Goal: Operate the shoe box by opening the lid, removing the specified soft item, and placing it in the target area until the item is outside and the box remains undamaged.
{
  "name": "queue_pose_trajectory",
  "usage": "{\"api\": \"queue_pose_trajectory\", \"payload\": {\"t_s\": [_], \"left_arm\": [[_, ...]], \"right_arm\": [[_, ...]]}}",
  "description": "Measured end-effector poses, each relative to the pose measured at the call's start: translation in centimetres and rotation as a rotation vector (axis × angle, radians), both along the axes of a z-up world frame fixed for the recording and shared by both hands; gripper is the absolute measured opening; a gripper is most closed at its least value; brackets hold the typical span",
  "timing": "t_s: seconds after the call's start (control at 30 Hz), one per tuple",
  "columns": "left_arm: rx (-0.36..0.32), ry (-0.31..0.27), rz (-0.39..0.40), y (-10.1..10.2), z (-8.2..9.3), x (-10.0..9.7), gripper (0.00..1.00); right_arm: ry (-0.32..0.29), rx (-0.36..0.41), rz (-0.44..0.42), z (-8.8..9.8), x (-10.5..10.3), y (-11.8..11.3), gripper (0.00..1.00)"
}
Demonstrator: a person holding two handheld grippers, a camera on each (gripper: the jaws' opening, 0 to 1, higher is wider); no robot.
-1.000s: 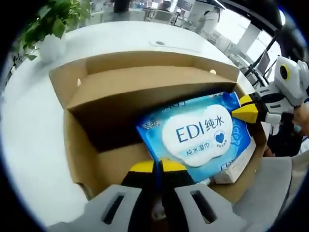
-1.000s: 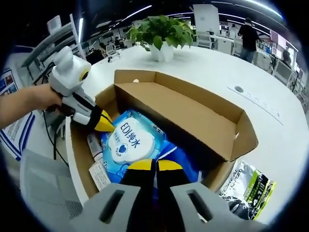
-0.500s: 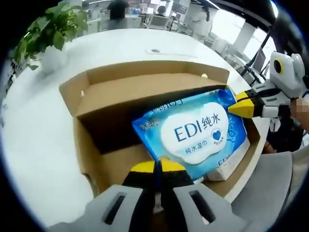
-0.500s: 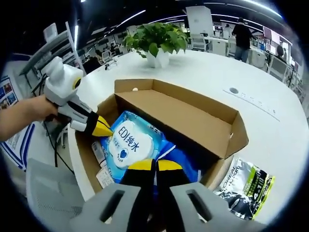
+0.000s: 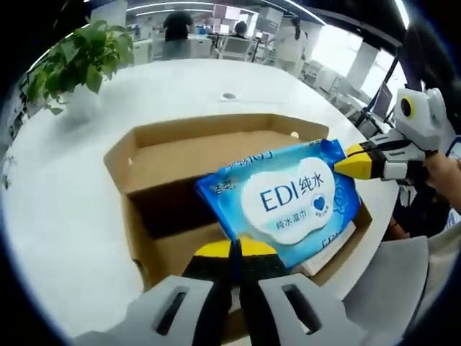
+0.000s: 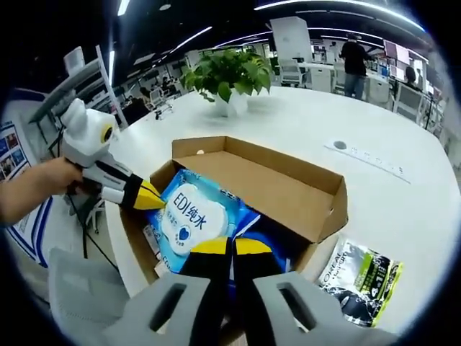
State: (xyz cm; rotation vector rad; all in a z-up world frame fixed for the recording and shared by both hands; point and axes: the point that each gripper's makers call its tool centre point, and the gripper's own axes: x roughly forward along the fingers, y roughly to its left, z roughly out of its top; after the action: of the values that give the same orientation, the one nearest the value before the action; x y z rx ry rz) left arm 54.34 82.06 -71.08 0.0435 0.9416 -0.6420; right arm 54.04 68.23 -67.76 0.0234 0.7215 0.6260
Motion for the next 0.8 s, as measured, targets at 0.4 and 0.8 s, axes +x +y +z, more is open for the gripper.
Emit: {"api": "queue_pose_trajectory", "payload": {"t_s": [0.4, 0.8], "left_arm": [[-0.037, -0.043, -0.026, -3.3, 3.3, -0.3, 0.0], [-0.092, -0.069, -0.069, -7.9, 5.3, -0.6, 0.0]], "right_arm": [[-0.03, 0.024, -0.047, 2.6, -0.3, -3.3, 0.0], [-0.038, 0.026, -0.126, 3.9, -0.7, -8.0, 0.0]]}}
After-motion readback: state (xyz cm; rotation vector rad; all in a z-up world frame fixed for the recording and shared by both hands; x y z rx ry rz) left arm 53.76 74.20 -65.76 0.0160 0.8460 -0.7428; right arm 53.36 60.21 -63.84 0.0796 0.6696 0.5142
